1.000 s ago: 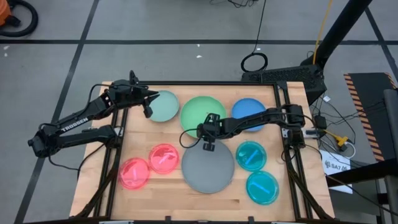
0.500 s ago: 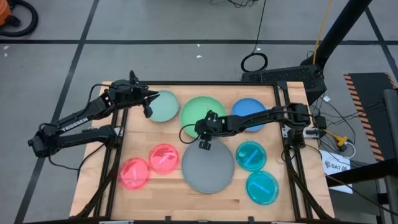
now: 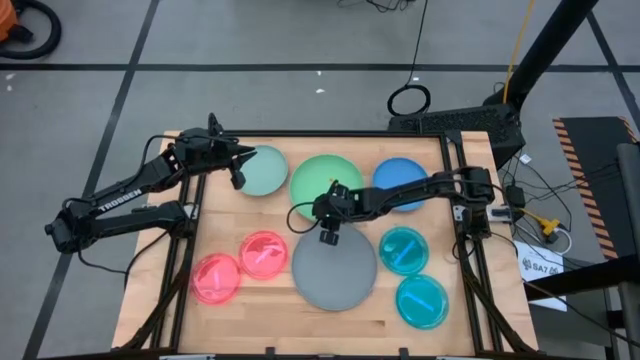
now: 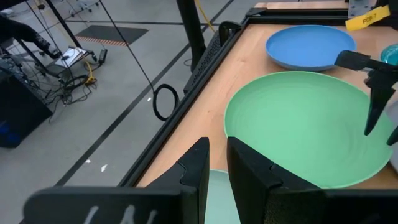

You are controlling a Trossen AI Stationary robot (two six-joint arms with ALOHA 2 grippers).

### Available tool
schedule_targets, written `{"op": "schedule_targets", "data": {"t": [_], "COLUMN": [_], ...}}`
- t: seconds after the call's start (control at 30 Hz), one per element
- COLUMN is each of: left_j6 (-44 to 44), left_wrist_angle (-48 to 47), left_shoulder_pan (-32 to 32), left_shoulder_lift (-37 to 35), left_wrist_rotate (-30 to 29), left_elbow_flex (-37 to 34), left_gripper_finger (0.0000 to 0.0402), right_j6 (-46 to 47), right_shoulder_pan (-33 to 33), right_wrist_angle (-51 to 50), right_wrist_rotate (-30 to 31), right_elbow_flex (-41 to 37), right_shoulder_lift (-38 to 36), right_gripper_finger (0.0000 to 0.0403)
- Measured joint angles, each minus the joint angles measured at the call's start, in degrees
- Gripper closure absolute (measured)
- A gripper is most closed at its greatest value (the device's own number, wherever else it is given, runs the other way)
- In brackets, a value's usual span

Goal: Stack plastic plates
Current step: Stack the green plate on the gray plate

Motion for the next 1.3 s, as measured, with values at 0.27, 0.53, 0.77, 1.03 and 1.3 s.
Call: {"op": "schedule_targets", "data": {"t": [0.27, 0.53, 0.77, 1.03, 1.3], "left_j6": [0.0, 0.0, 0.0, 0.0, 0.0], "left_wrist_angle": [0.0, 0.0, 0.0, 0.0, 0.0], "left_shoulder_pan": [0.0, 0.0, 0.0, 0.0, 0.0], "left_shoulder_lift": [0.0, 0.0, 0.0, 0.0, 0.0], "left_wrist_rotate": [0.0, 0.0, 0.0, 0.0, 0.0], "left_elbow_flex": [0.0, 0.0, 0.0, 0.0, 0.0], "left_gripper_finger": [0.0337, 0.0337, 0.0337, 0.0337, 0.0337], "right_j6": [0.1, 0.0, -0.4, -3.0, -1.8], "right_shoulder_pan": [0.0, -0.5, -1.4, -1.5, -1.6], "right_wrist_angle": [0.4, 0.3, 0.3, 0.0, 0.8], "right_wrist_rotate": [0.1, 2.8, 2.8, 2.8, 2.8], "right_elbow_flex": [0.0, 0.0, 0.0, 0.0, 0.0], "right_shoulder_lift": [2.6, 3.7, 3.7, 3.7, 1.8], "right_gripper_finger": [0.0289, 0.0289, 0.0324, 0.0399, 0.0369]}}
